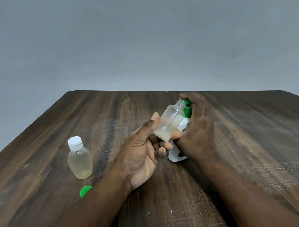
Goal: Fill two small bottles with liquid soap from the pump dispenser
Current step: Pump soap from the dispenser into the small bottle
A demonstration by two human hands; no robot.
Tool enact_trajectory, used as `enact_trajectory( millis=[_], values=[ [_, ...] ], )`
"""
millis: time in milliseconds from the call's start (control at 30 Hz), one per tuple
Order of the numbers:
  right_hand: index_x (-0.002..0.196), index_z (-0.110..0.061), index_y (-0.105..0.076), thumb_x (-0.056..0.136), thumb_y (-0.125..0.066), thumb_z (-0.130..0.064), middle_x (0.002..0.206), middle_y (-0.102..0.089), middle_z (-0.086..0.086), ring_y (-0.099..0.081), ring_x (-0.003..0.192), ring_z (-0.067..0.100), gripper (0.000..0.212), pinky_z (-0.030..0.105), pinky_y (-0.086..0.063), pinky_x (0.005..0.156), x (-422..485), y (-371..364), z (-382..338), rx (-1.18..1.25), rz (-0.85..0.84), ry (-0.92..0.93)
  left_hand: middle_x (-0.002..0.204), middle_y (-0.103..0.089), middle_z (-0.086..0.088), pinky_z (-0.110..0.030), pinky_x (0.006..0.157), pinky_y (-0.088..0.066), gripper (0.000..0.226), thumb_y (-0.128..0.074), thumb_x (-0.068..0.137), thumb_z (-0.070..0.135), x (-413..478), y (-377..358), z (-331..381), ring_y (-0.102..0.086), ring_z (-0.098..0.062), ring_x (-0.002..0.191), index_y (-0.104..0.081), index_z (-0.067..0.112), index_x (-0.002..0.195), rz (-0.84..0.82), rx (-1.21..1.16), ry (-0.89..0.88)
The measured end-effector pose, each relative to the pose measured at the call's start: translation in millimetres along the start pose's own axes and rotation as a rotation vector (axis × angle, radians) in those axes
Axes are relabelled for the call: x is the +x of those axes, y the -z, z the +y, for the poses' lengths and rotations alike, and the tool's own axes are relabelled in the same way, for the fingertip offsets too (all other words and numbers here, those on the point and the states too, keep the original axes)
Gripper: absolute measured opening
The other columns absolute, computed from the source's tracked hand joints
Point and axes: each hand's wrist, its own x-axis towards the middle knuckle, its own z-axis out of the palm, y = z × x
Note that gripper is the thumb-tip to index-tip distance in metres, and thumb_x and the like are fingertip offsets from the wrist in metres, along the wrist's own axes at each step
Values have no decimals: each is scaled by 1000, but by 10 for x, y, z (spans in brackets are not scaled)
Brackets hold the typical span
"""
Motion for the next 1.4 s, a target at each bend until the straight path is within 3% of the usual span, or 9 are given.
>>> enact_trajectory(
  millis=[300, 433, 567, 633, 767, 867, 1000, 1267, 1400],
  values=[
    [149, -15, -46, 67, -87, -17, 139, -57, 3, -56, 121, 14, 92, 16, -46, 96, 5, -6, 21, -24, -7, -3, 97, -75, -24, -14, 47, -50, 62, -67, 86, 45, -7, -3, 3, -63, -10, 55, -64, 2, 129, 5, -16, 7],
    [140, -12, -52, 69, -71, -31, 130, -59, 2, -61, 109, 19, 76, 18, -48, 87, 10, 1, -9, 9, -2, 8, 96, -75, -24, -13, 47, -50, 56, -64, 89, 44, -5, -17, 8, -63, -10, 54, -65, 2, 127, 12, -26, 3],
    [132, -17, -50, 69, -72, -28, 125, -57, -1, -61, 96, 19, 68, 14, -42, 79, 0, -5, 16, -3, -11, 14, 97, -75, -24, -13, 46, -50, 56, -64, 90, 43, -14, -12, 5, -63, -10, 53, -65, 2, 128, 9, -27, 11],
    [133, -17, -51, 67, -76, -23, 126, -57, -1, -62, 99, 19, 70, 18, -45, 81, 1, -10, 29, -2, -7, 10, 97, -75, -24, -13, 46, -50, 55, -64, 91, 43, -17, -12, 3, -63, -10, 53, -64, 2, 128, 8, -28, 12],
    [141, -12, -52, 67, -73, -24, 132, -57, -1, -55, 110, 10, 78, 8, -40, 88, 9, 2, 11, -29, 7, -1, 96, -75, -24, -14, 46, -50, 55, -63, 93, 43, -14, -23, 2, -63, -10, 54, -64, 1, 128, 13, -24, 6],
    [146, -12, -49, 71, -73, -30, 137, -58, 2, -56, 118, 12, 81, 17, -46, 95, 14, 6, -4, -17, 4, 11, 96, -75, -24, -13, 46, -49, 56, -63, 92, 43, -13, -19, 3, -63, -10, 54, -64, 1, 129, 13, -20, 7],
    [142, -12, -50, 71, -70, -35, 132, -57, 0, -59, 111, 17, 77, 20, -48, 89, 18, 8, -21, -10, 6, 12, 95, -75, -24, -13, 46, -50, 57, -64, 91, 43, -13, -22, 8, -63, -10, 54, -63, 1, 129, 12, -25, 3],
    [132, -10, -55, 67, -69, -36, 125, -56, -3, -51, 105, 5, 71, 2, -35, 87, 7, 3, -33, -25, 19, 4, 98, -75, -25, -13, 47, -50, 56, -65, 89, 44, -17, -13, -2, -63, -10, 55, -66, 2, 126, 6, -29, 6],
    [139, -11, -53, 67, -77, -24, 131, -59, 2, -55, 111, 10, 77, 7, -40, 90, 4, -4, -12, -38, 14, -20, 97, -75, -24, -13, 47, -50, 54, -64, 90, 43, -15, -14, 0, -63, -10, 54, -66, 2, 126, 8, -30, 4]
  ],
)
